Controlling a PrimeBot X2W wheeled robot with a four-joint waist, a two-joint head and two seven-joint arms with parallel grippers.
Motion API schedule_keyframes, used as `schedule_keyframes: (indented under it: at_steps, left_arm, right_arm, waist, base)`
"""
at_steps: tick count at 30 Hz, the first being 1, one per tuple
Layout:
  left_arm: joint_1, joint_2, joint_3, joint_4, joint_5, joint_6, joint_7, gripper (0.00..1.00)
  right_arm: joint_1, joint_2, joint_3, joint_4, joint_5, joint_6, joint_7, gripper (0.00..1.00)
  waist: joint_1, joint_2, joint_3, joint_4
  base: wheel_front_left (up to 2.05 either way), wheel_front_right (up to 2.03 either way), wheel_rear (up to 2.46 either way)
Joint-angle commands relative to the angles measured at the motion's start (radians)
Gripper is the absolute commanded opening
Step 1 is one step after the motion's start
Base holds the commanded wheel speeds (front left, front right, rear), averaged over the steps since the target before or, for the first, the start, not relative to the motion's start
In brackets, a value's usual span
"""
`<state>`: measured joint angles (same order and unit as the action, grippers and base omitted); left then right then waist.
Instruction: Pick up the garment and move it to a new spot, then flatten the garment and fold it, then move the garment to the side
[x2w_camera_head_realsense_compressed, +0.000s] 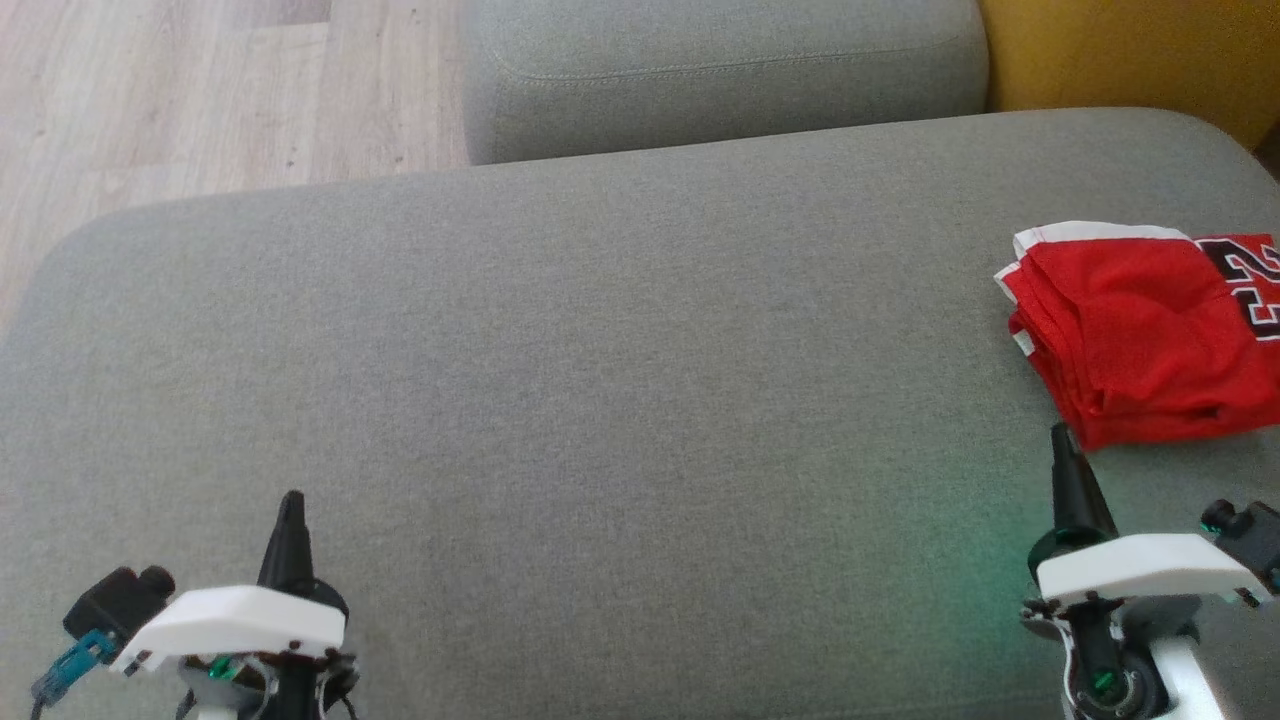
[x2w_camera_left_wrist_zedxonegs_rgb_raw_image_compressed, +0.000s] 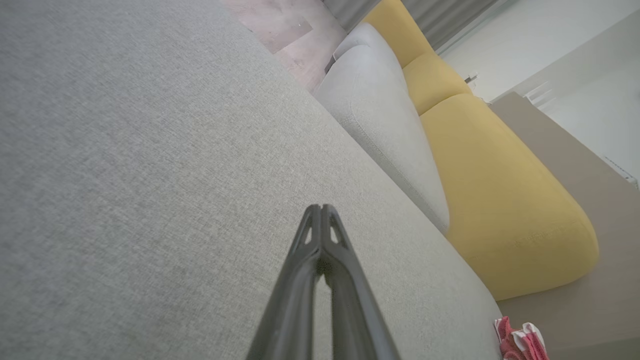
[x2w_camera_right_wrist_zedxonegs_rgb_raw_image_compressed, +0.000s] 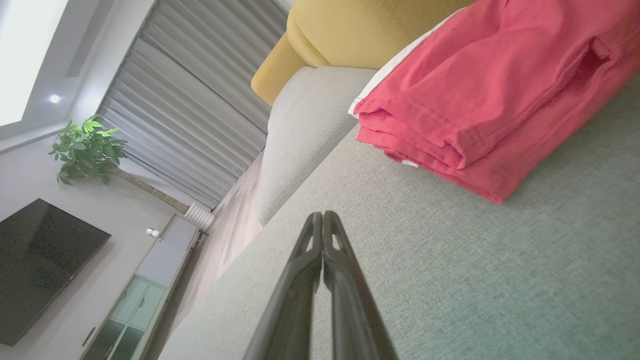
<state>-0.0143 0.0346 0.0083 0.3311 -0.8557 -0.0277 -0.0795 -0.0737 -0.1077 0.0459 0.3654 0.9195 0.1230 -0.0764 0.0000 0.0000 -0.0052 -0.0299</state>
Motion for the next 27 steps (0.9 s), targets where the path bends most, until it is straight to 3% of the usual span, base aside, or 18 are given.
schedule_keyframes:
  at_steps: [1, 27]
  left_arm:
    - [-0.061, 0.011, 0.021, -0.036, -0.029, -0.01, 0.006, 0.0]
    - [-0.074, 0.013, 0.056, -0.057, -0.326, -0.048, 0.083, 0.0]
  right_arm:
    - [-0.044, -0.001, -0.004, -0.042, 0.029, 0.004, 0.008, 0.0]
    - [-0.04, 0.023, -0.069, -0.074, 0.299, 0.006, 0.083, 0.0]
  waist:
    - [0.0, 0.0, 0.0, 0.001]
    - [0.0, 0.0, 0.004, 0.013]
  base:
    - [0.0, 0.0, 0.0]
    - [0.0, 0.0, 0.0]
